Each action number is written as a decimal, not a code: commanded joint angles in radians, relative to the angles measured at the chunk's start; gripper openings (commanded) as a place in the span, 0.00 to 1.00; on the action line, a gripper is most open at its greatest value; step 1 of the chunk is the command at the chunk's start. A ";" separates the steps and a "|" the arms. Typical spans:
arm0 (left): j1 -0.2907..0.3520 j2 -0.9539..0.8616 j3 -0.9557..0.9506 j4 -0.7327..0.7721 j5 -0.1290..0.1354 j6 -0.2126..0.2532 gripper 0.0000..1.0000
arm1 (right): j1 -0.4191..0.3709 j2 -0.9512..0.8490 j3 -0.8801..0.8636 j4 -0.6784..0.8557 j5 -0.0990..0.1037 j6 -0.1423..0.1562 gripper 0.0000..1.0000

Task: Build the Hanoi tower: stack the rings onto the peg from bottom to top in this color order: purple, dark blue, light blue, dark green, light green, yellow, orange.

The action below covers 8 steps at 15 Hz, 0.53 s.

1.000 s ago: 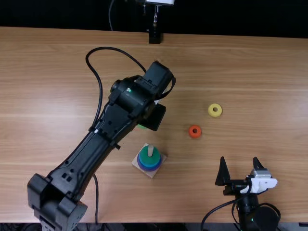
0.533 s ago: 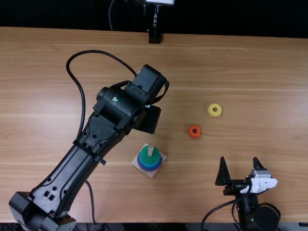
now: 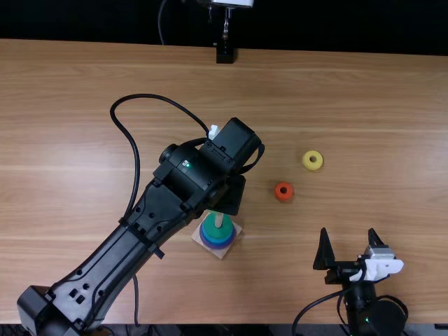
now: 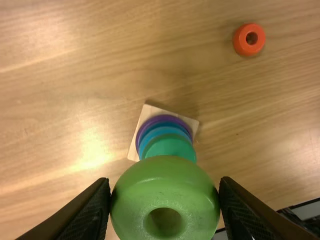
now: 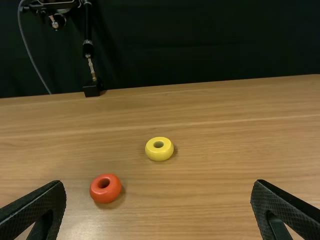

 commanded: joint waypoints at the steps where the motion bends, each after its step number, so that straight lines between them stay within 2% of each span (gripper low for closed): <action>1: -0.009 -0.039 -0.016 0.000 -0.005 -0.033 0.00 | -0.014 -0.013 -0.015 -0.009 0.000 0.001 1.00; 4: -0.028 -0.039 -0.018 -0.002 -0.005 -0.037 0.00 | -0.014 -0.013 -0.015 -0.011 0.000 0.001 1.00; 8: -0.057 -0.042 -0.033 -0.007 -0.007 -0.081 0.00 | -0.014 -0.013 -0.015 -0.011 0.000 0.001 1.00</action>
